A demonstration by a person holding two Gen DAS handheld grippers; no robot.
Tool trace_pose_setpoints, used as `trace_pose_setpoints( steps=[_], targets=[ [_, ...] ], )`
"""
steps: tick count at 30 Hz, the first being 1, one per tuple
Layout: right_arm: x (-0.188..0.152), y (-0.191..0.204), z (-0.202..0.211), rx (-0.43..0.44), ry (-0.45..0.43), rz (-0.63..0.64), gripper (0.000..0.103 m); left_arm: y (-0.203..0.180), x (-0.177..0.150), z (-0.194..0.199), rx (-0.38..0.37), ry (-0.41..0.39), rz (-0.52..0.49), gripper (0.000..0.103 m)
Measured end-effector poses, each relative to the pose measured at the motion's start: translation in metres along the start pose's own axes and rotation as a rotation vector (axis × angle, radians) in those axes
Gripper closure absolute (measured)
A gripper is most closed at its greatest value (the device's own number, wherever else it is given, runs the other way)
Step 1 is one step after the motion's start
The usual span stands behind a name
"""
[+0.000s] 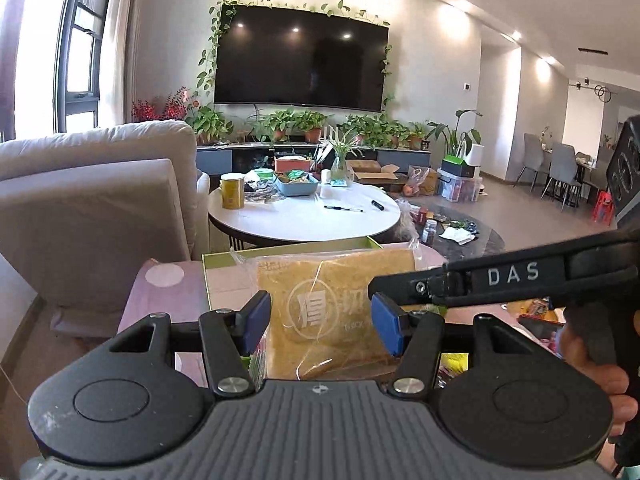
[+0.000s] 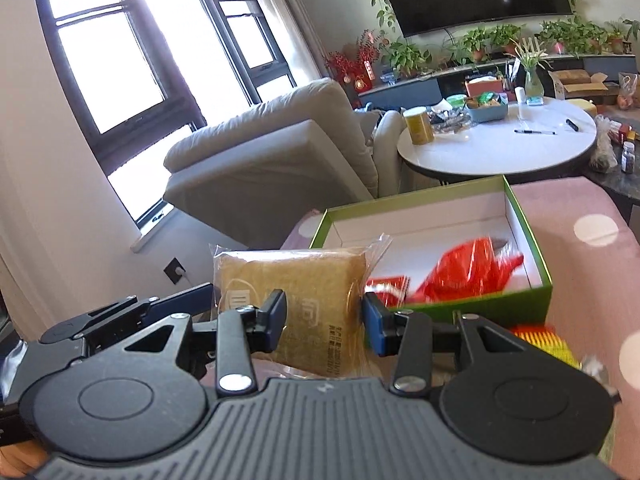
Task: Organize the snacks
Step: 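Carry the bread loaf into the green box and release it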
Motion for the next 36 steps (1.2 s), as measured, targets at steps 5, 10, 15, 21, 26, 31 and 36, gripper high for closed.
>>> trace_pose_setpoints(
  steps=[5, 10, 15, 21, 26, 31, 36],
  targets=[
    [0.015, -0.005, -0.010, -0.008, -0.016, 0.003, 0.048, 0.006, 0.006, -0.019, 0.007, 0.012, 0.021, 0.050],
    [0.027, -0.012, -0.025, -0.014, -0.024, -0.001, 0.048, 0.014, 0.012, -0.042, 0.026, 0.033, 0.032, 0.050],
    [0.035, -0.020, -0.042, -0.018, -0.022, -0.008, 0.048, 0.020, 0.016, -0.061, 0.033, 0.056, 0.039, 0.050],
    [0.039, -0.034, -0.066, -0.030, 0.030, -0.048, 0.048, 0.025, 0.013, -0.084, 0.048, 0.097, 0.032, 0.050],
    [0.035, -0.043, -0.080, -0.027, 0.068, -0.067, 0.048, 0.029, 0.005, -0.102, 0.054, 0.143, 0.030, 0.050],
    [0.031, -0.049, -0.093, -0.020, 0.096, -0.087, 0.048, 0.035, 0.000, -0.115, 0.066, 0.181, 0.045, 0.050],
    [0.025, -0.049, -0.102, -0.023, 0.125, -0.089, 0.047, 0.038, -0.009, -0.118, 0.072, 0.208, 0.049, 0.048]
  ],
)
Point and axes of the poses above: each gripper's, at about its wrist camera, not at the fingertips, and z roughly against the way its jaws point, y to its left, x to its top, the point moved 3 cm from there along -z, roughly the way its jaws point, and after that the axes turned 2 degrees about y, right-handed, at the moved point
